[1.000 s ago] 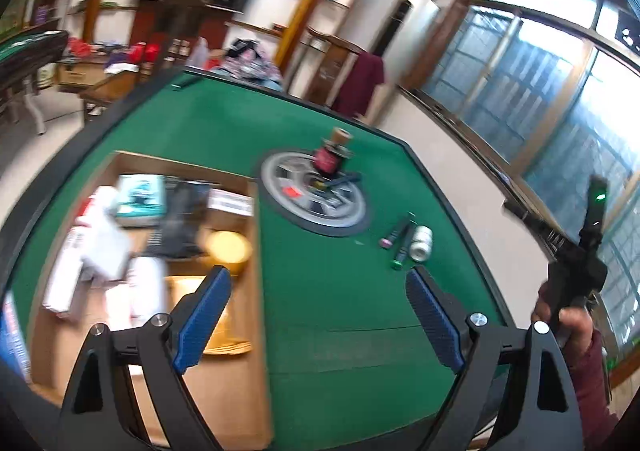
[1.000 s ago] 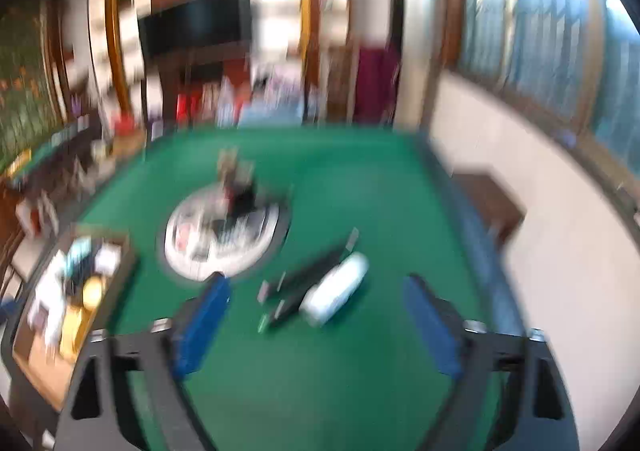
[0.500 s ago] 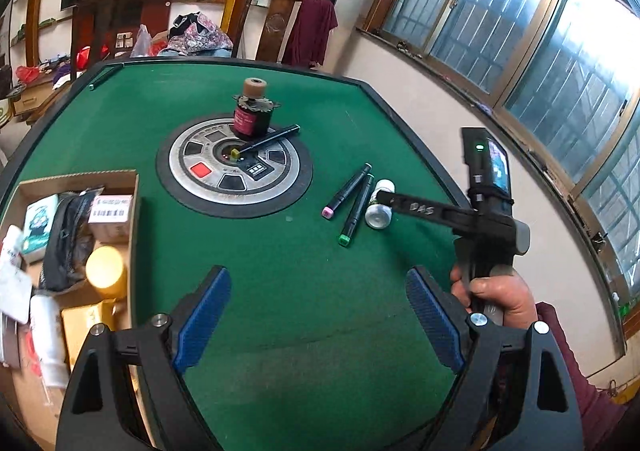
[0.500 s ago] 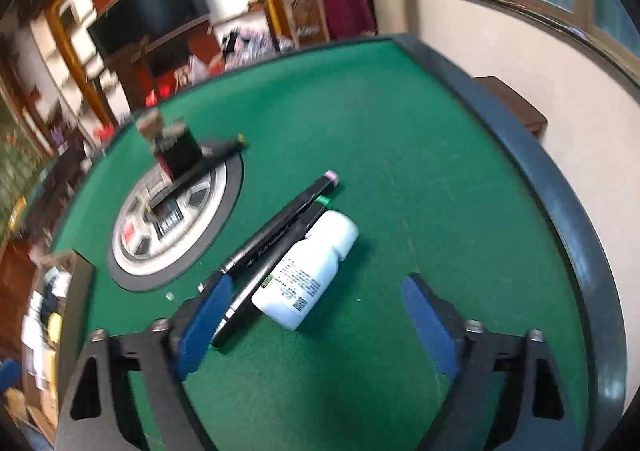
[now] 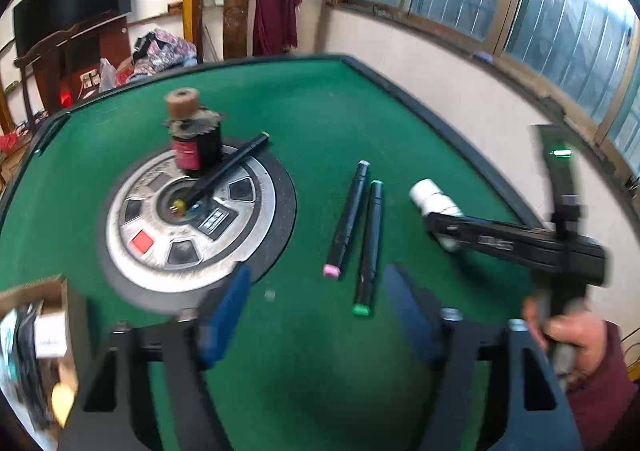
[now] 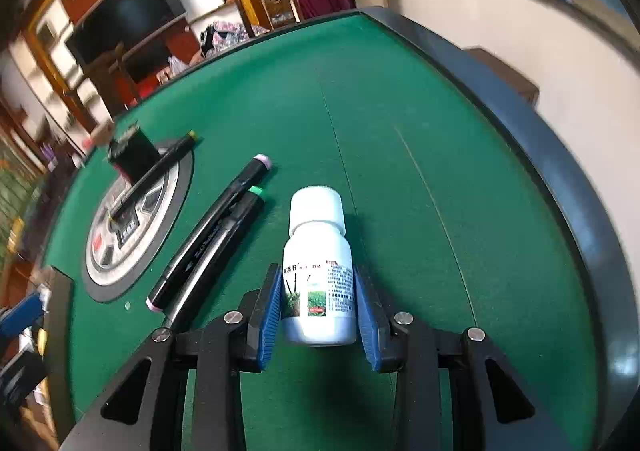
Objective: Organize objects
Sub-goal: 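Move both tools back and grasp the second white bottle with the right tool, then grasp the pink-capped black marker with the left tool while the right tool holds the bottle, then carry the pink-capped marker and white bottle over the cardboard tray with both tools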
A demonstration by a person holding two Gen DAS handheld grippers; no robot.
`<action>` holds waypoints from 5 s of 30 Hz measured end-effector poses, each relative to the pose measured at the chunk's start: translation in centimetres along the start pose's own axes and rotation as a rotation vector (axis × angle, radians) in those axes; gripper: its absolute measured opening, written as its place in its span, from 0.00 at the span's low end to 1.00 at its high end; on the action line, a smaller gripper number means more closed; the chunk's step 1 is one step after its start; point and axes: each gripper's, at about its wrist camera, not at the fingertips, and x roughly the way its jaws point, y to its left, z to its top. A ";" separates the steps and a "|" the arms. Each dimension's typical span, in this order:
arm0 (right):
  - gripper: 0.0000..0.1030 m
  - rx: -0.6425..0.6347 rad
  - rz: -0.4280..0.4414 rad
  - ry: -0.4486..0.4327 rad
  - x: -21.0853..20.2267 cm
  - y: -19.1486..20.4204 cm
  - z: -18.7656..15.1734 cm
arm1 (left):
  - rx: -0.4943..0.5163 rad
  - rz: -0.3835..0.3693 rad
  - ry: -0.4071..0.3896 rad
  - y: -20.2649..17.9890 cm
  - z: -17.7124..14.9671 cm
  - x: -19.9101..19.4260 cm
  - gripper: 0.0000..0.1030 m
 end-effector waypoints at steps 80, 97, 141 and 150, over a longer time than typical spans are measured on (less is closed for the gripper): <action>0.36 -0.117 -0.110 -0.088 0.5 1.7 -0.4 | 0.114 0.210 -0.041 -3.9 -4.4 -6.2 0.14; 0.36 -0.079 -0.114 -0.076 -2.7 1.8 -3.5 | 0.033 0.225 -0.089 -0.5 -8.1 -11.4 0.14; 0.36 -0.550 0.188 -0.025 -7.7 27.1 -13.5 | -0.214 0.425 -0.180 10.8 -16.1 -20.1 0.14; 0.36 -0.608 0.296 0.086 -5.2 33.2 -16.0 | -0.305 0.489 -0.163 15.7 -18.9 -21.5 0.14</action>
